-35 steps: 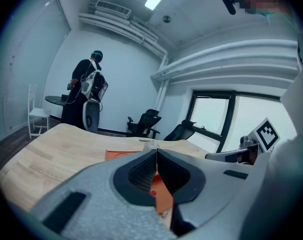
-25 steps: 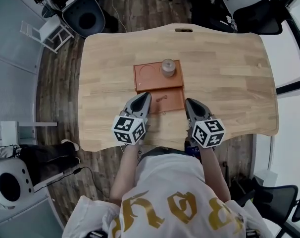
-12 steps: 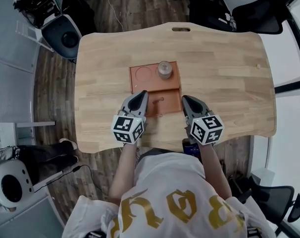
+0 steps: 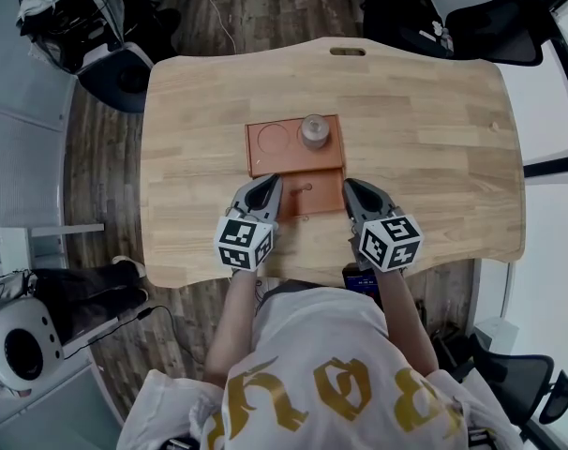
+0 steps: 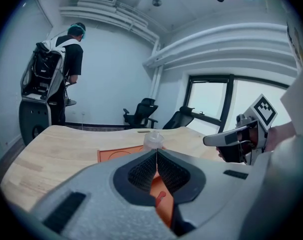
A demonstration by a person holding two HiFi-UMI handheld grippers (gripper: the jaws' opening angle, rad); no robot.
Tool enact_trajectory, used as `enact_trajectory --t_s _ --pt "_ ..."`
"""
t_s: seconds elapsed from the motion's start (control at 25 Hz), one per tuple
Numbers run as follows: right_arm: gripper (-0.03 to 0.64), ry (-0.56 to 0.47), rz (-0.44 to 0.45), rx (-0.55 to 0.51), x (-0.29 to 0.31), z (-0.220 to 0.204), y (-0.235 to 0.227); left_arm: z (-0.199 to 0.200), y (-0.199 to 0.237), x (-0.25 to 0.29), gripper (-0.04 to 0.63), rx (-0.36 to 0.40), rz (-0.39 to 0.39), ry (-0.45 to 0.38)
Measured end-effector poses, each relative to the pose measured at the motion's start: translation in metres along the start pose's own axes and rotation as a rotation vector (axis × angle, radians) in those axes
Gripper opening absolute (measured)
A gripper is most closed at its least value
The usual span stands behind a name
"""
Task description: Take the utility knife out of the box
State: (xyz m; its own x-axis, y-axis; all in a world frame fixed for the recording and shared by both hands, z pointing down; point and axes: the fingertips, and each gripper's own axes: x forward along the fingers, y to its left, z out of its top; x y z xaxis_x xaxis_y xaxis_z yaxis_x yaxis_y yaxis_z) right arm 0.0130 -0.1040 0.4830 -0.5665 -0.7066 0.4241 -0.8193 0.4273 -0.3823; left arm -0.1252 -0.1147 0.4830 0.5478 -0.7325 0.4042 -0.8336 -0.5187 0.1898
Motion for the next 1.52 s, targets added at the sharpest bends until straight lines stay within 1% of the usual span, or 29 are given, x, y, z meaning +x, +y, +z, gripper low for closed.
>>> enact_trajectory --t_s 0.24,0.56,0.68,0.84,1.04,1.08,1.2,1.24,1.4,1.44,1.52 --pt "0.011 0.023 0.001 0.010 0.002 -0.011 -0.004 -0.016 0.001 0.007 0.011 0.003 -0.007 0.053" --pt "0.012 0.048 -0.006 0.016 0.006 -0.018 -0.019 -0.034 -0.009 0.025 0.012 0.006 -0.061 0.127" --pt "0.012 0.058 -0.006 0.021 0.009 -0.022 -0.024 -0.046 -0.010 0.029 0.012 0.026 -0.065 0.177" --pt "0.012 0.068 -0.001 0.026 0.016 -0.024 -0.030 -0.063 -0.008 0.035 0.012 0.024 -0.085 0.248" --pt "0.012 0.088 0.000 0.031 0.021 -0.030 -0.042 -0.080 -0.008 0.046 0.012 0.052 -0.096 0.333" --pt "0.012 0.093 0.000 0.035 0.023 -0.032 -0.044 -0.083 -0.007 0.048 0.012 0.062 -0.098 0.350" --pt "0.012 0.105 0.003 0.042 0.027 -0.038 -0.049 -0.096 -0.005 0.053 0.012 0.123 -0.101 0.415" --pt "0.012 0.108 0.003 0.044 0.028 -0.039 -0.050 -0.100 -0.005 0.055 0.012 0.131 -0.105 0.433" --pt "0.012 0.115 -0.005 0.059 0.030 -0.042 -0.060 -0.109 -0.005 0.061 0.012 0.104 -0.127 0.480" --pt "0.012 0.117 -0.009 0.063 0.031 -0.042 -0.064 -0.112 -0.006 0.063 0.012 0.114 -0.136 0.498" --pt "0.012 0.118 -0.016 0.067 0.032 -0.042 -0.070 -0.120 -0.009 0.068 0.012 0.161 -0.155 0.542"
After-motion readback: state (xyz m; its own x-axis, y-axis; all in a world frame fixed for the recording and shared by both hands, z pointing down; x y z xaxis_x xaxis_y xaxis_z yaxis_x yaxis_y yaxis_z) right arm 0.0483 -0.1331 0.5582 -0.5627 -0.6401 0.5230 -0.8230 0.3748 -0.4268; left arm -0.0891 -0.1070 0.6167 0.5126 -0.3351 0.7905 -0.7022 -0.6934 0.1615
